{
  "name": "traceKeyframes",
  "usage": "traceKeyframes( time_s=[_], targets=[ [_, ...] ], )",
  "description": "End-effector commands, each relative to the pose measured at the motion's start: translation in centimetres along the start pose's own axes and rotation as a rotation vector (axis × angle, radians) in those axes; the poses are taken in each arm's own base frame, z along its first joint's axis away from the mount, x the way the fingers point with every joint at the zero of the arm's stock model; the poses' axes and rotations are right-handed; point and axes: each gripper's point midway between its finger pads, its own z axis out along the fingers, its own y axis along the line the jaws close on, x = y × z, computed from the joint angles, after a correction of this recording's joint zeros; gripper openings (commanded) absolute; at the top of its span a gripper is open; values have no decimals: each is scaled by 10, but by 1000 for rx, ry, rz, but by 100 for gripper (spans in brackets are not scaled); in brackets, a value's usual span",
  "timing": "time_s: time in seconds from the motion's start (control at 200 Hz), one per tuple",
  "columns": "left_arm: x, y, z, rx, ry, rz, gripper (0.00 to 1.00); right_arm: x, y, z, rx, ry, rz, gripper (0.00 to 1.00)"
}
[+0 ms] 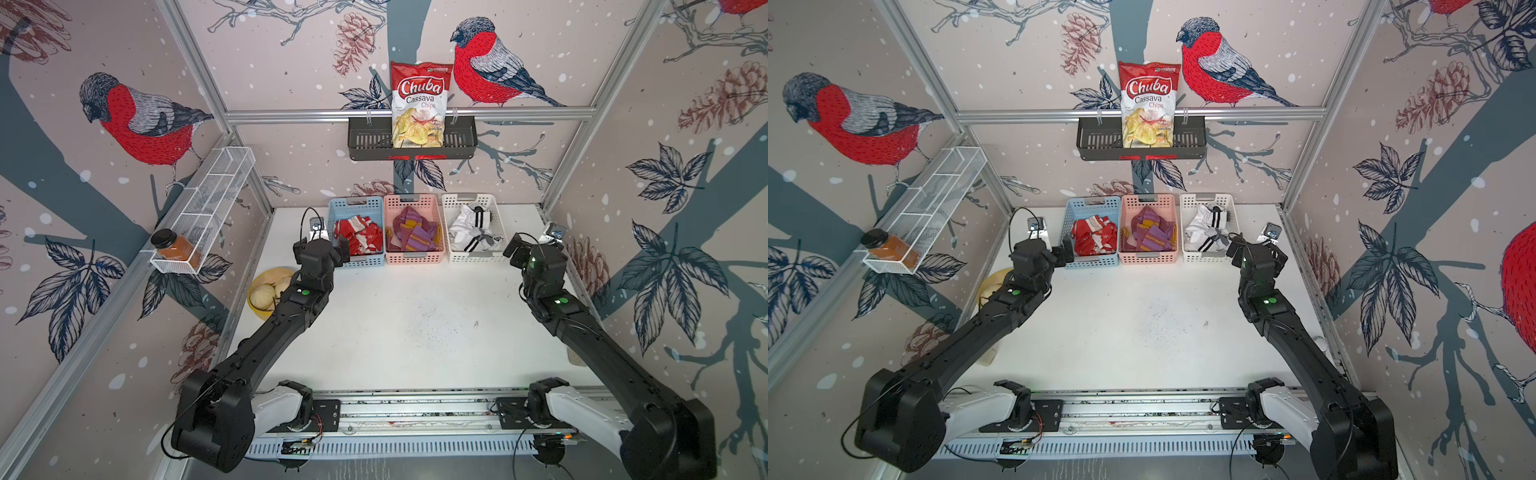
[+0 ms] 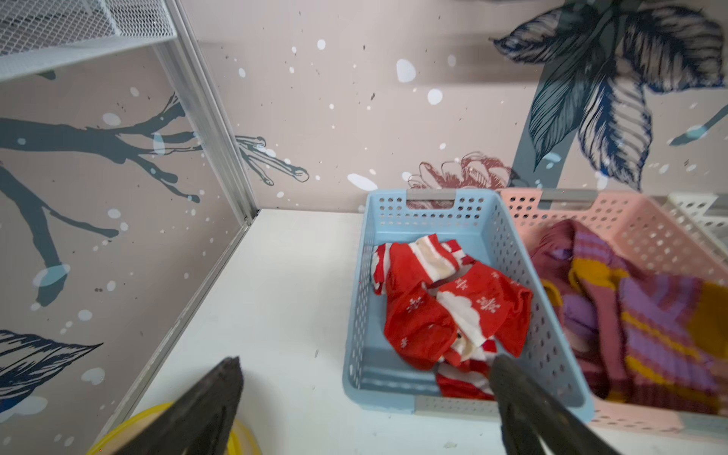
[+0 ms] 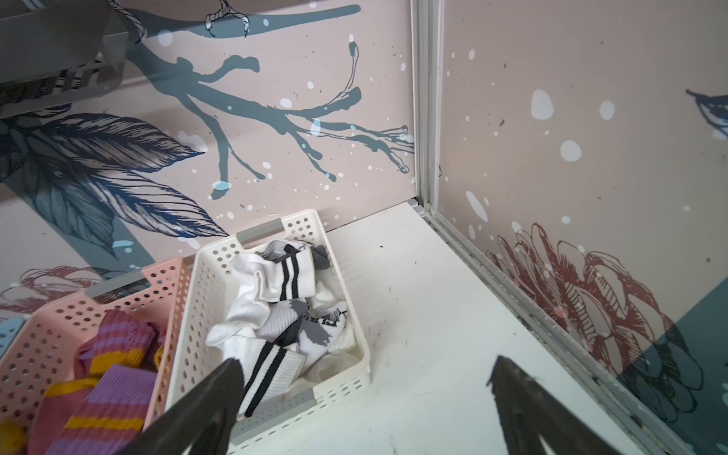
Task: Sort the socks into the basket by color
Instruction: Reset both arms
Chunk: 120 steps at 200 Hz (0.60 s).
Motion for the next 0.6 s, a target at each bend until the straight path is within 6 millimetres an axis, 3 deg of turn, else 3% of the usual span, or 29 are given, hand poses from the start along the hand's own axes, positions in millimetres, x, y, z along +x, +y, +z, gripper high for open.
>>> traceKeyframes(
  time_s=[0.0, 0.175, 0.285, 0.595],
  targets=[
    [-16, 15, -7, -56, -187, 17, 98, 1, -10, 8, 72, -22, -54, 100],
    [27, 33, 3, -86, -157, 9, 98, 38, -12, 25, 50, 36, -53, 100],
    [41, 43, 8, -87, -148, 3, 98, 55, -14, 29, 9, 47, -22, 100],
    [72, 78, 9, -71, -178, -121, 98, 75, -17, 19, -84, -55, -41, 100]
  ],
)
